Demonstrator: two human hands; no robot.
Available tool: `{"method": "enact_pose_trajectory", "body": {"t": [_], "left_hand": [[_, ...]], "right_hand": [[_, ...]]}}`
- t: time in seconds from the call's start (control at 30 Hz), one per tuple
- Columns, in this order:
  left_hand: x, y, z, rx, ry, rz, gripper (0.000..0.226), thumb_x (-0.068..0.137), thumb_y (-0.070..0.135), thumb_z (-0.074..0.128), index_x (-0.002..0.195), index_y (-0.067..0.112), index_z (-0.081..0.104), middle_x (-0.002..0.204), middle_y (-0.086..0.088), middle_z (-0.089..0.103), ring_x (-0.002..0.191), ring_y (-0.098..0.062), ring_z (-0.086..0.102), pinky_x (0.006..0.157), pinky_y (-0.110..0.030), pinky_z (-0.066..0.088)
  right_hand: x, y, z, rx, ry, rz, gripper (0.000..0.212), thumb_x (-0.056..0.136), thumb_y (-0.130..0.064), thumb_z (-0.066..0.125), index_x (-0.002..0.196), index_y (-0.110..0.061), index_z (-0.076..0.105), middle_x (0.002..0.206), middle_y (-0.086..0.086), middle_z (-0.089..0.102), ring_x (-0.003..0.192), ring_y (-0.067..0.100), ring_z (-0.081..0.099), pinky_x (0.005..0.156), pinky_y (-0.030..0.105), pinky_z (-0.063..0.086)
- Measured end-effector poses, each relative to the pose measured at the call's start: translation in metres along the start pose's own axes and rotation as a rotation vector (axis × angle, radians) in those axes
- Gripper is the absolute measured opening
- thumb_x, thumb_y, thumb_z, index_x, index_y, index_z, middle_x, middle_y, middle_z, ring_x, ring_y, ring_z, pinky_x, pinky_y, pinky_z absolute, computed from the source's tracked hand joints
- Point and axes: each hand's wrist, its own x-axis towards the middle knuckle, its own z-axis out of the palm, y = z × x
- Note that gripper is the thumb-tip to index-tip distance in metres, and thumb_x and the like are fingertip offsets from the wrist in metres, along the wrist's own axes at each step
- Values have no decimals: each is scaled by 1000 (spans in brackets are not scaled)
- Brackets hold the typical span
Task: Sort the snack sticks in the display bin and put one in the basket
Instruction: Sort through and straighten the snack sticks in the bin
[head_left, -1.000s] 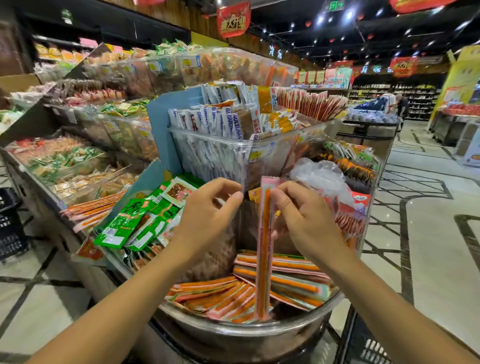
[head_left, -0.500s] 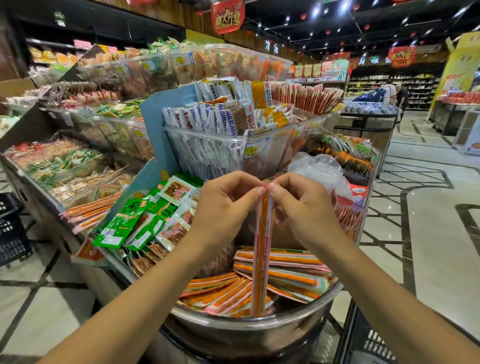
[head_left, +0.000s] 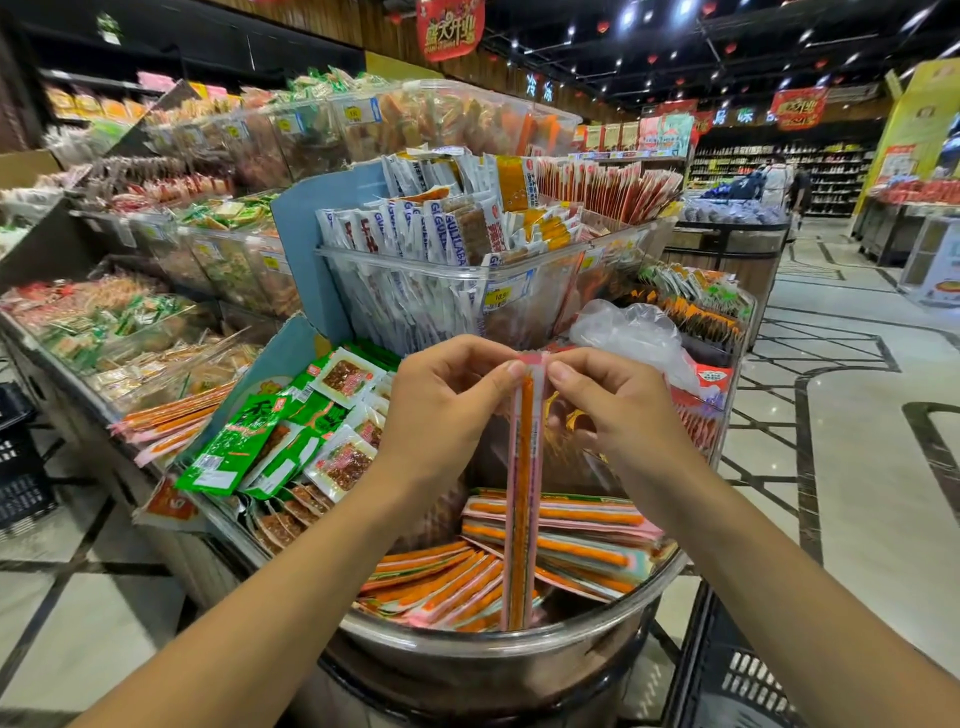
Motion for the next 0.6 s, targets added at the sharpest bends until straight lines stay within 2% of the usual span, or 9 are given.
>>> {"method": "enact_pose_trajectory", "body": {"t": [0.13, 0.2, 0.27, 0.37, 0.5, 0.6], "left_hand": [[1, 6, 0, -34, 8, 30, 7, 90, 9, 72, 96, 10, 77, 85, -1, 77, 77, -11, 72, 65, -20, 54], [0, 10, 0, -33, 7, 64, 8, 90, 9, 73, 96, 9, 77, 87, -1, 77, 79, -13, 73, 66, -20, 54], [-2, 14, 1, -55, 16, 91, 9, 90, 8, 72, 97, 7, 76, 88, -1, 78, 80, -14, 73, 67, -20, 54], [-6, 20, 2, -163, 44, 99, 9, 88, 2, 70, 96, 4, 75, 87, -2, 78, 77, -9, 72, 68, -17, 53], [-12, 28, 2, -291, 70, 66, 10, 87, 1, 69, 92, 8, 74, 78, 1, 76, 67, -6, 68, 61, -14, 50], [-17, 36, 1, -324, 96, 72, 11, 86, 2, 68, 91, 10, 74, 74, 3, 74, 63, -5, 66, 57, -12, 48]], "right_hand": [[-1, -7, -1, 14, 0, -59, 17, 100, -15, 59, 97, -16, 76, 74, -7, 70, 67, 5, 62, 56, 13, 46], [-3, -11, -1, 14, 21, -113, 12, 97, -14, 63, 96, -15, 76, 72, -8, 71, 65, 2, 63, 57, 11, 45], [-5, -14, -1, 27, 39, -138, 11, 96, -13, 65, 97, -13, 76, 77, -2, 74, 68, 5, 66, 60, 14, 47], [-10, -24, 1, 170, 31, -93, 14, 95, -9, 63, 95, -11, 76, 77, 7, 72, 64, 8, 61, 52, 11, 44], [-19, -36, 3, 372, 9, -12, 14, 93, -7, 61, 94, -7, 75, 70, 5, 68, 54, 4, 58, 41, 10, 39], [-24, -44, 5, 457, -32, -30, 14, 92, -1, 59, 95, -2, 72, 63, 2, 67, 48, 4, 59, 40, 9, 40]]}}
